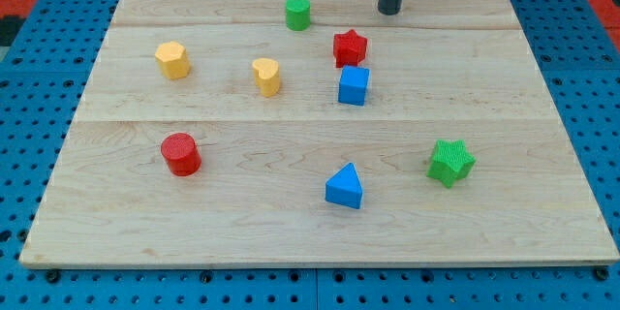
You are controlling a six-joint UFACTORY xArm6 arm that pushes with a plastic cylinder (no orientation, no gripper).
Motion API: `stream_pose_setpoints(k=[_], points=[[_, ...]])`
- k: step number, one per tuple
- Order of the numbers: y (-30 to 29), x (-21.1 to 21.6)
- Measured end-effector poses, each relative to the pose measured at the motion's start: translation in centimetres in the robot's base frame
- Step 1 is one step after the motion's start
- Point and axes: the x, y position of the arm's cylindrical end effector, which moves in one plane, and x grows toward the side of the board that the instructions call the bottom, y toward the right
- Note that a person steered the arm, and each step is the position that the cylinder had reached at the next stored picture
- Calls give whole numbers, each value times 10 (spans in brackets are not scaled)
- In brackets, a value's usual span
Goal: Move the green circle top right to the yellow heart
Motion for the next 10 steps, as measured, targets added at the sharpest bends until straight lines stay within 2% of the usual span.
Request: stream_pose_setpoints(k=[1,2,3,4,5,6,7,8,9,10], points=[[-14,-20],[-63,-25],[-97,-10],[-102,74],[-62,40],[-61,-9],[-125,-10],[-156,30],[-159,67],[-145,29]])
